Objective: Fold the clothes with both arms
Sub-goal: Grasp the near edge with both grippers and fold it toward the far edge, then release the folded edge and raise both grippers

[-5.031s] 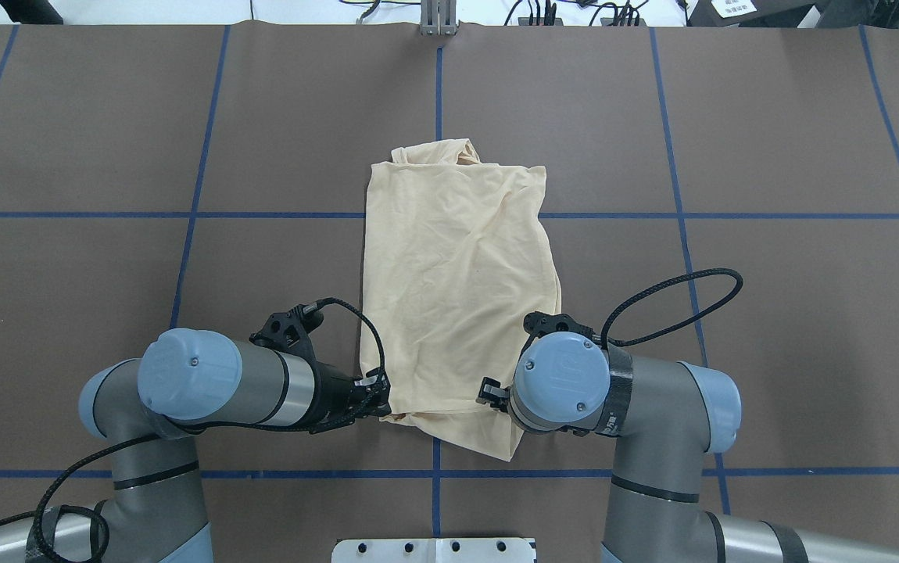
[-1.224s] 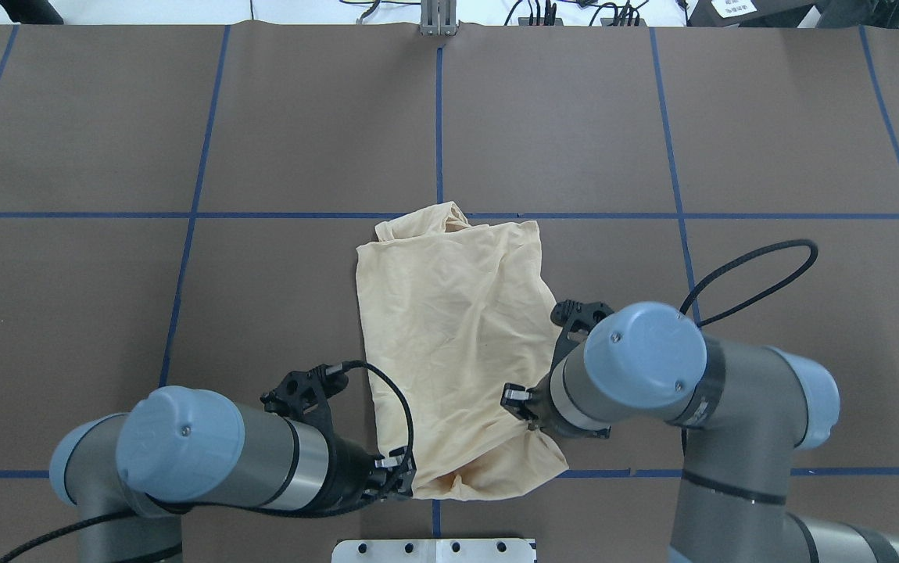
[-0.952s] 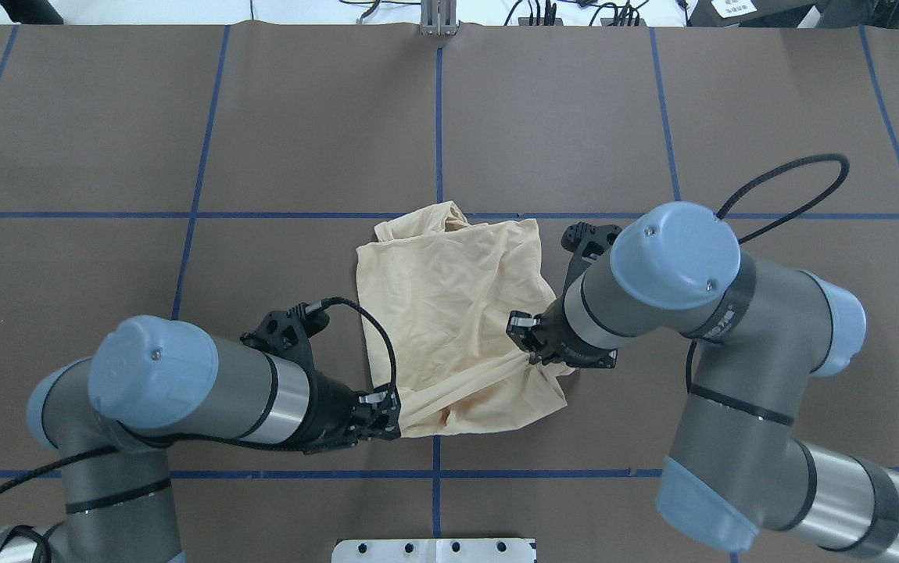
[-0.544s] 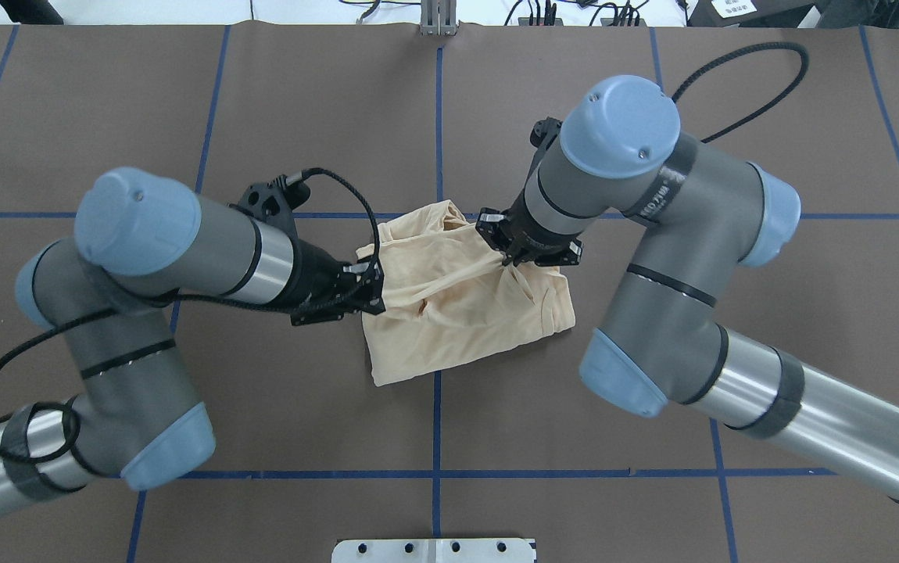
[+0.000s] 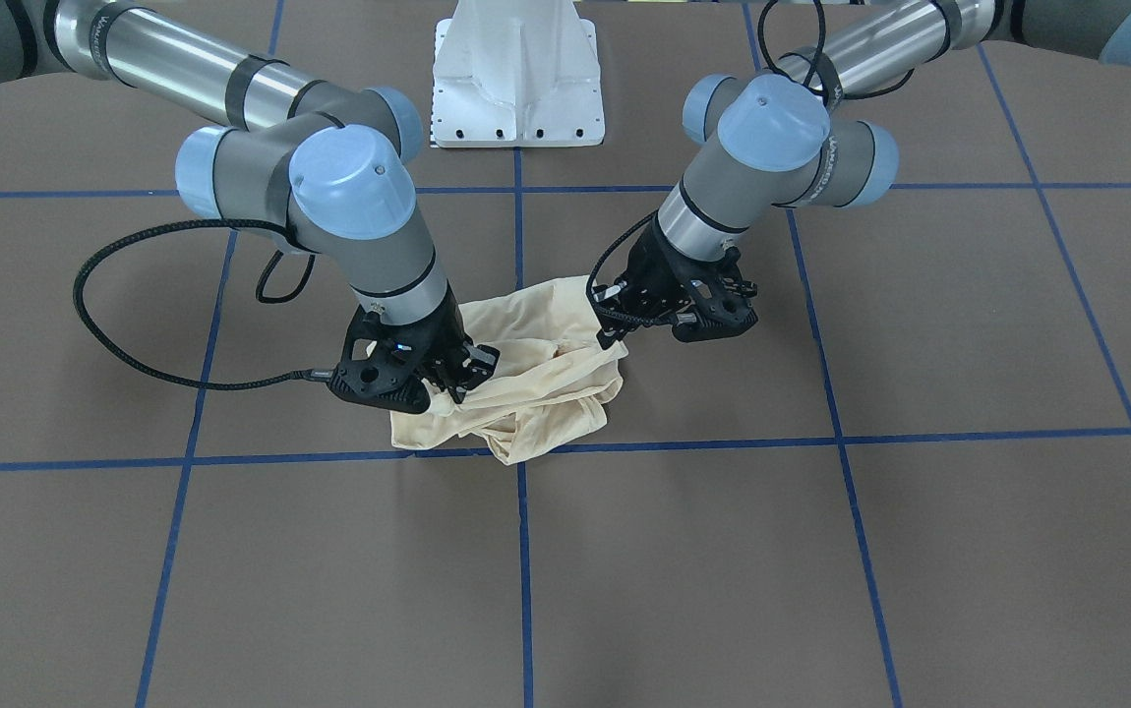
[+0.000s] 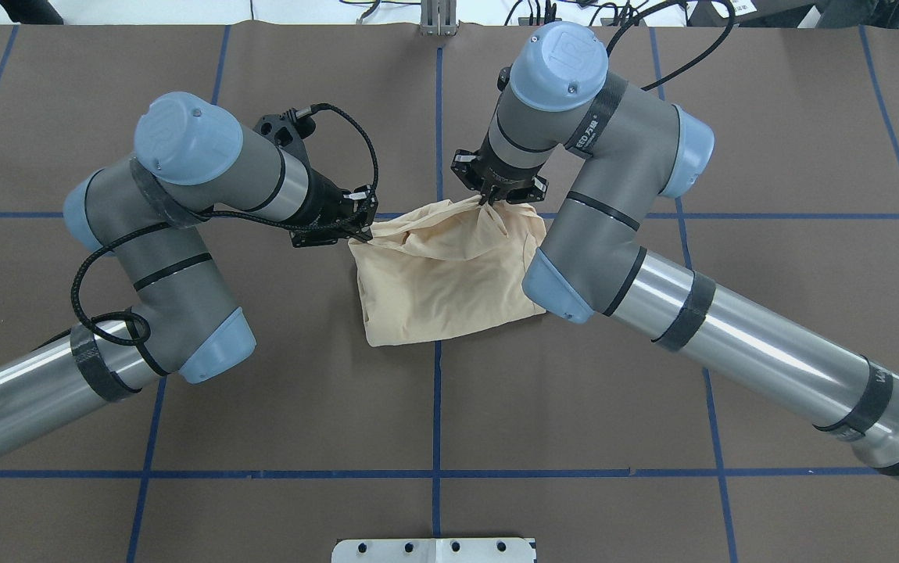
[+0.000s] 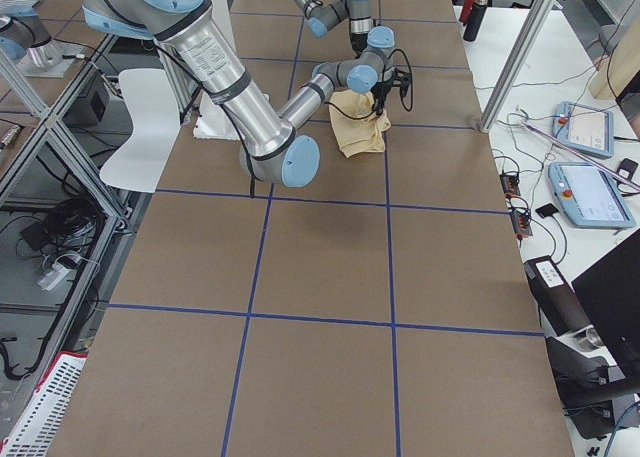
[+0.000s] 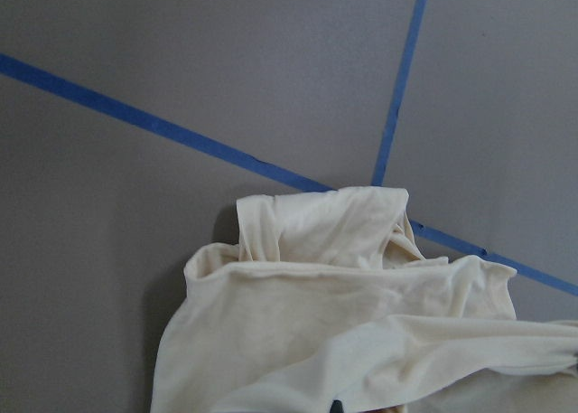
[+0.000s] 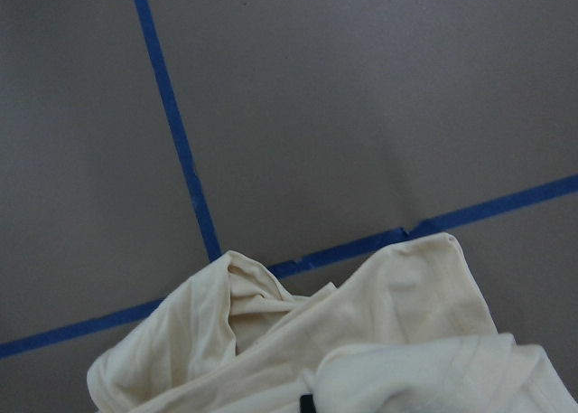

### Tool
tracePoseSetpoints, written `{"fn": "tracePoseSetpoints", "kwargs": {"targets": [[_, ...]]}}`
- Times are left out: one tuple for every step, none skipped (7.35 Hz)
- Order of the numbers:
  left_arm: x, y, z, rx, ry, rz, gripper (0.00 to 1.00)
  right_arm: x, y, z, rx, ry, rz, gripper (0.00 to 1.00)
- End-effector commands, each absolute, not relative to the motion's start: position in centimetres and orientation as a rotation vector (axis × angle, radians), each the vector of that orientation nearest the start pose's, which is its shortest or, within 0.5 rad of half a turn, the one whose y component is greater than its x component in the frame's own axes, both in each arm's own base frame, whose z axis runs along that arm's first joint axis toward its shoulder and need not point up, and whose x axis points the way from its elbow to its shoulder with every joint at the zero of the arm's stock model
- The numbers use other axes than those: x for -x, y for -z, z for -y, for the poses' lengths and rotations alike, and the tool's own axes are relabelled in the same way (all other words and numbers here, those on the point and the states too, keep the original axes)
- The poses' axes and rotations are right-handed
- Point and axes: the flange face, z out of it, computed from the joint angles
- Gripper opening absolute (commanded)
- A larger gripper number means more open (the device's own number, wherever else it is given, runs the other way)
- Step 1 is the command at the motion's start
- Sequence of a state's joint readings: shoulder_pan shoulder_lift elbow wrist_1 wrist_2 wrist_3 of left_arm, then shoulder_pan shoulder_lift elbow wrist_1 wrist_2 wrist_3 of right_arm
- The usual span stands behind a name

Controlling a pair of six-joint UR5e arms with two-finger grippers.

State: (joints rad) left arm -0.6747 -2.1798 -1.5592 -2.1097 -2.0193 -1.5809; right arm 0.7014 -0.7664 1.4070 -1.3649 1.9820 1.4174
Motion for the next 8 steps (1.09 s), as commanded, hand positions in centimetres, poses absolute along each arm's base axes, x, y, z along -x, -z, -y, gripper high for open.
{"fn": "tracePoseSetpoints", "kwargs": {"targets": [[-49.3, -26.0, 51.1, 0.018, 0.351, -1.169, 0.00, 52.6, -22.4, 56.8, 0.007, -0.338, 0.915, 0.00], [-49.2, -26.5, 51.2, 0.006, 0.333, -1.161, 0.00, 52.8, -23.0, 57.0, 0.012, -0.340, 0.904, 0.00], [-49.2, -26.7, 51.2, 0.006, 0.333, -1.159, 0.00, 52.8, -23.2, 57.1, 0.007, -0.346, 0.897, 0.00], [-49.4, -26.4, 51.2, 0.006, 0.331, -1.161, 0.00, 52.9, -22.9, 57.1, 0.004, -0.345, 0.902, 0.00], [-49.3, -25.8, 51.1, 0.003, 0.327, -1.171, 0.00, 52.9, -21.5, 57.2, -0.002, -0.344, 0.918, 0.00], [-49.2, -25.4, 51.0, 0.003, 0.323, -1.178, 0.00, 53.0, -21.2, 57.1, -0.001, -0.340, 0.928, 0.18], [-49.2, -25.3, 50.9, 0.015, 0.318, -1.181, 0.00, 53.2, -21.3, 57.0, -0.004, -0.336, 0.925, 0.71], [-49.2, -25.3, 50.8, 0.017, 0.320, -1.182, 0.34, 53.1, -21.4, 57.0, -0.007, -0.337, 0.923, 0.99]]}}
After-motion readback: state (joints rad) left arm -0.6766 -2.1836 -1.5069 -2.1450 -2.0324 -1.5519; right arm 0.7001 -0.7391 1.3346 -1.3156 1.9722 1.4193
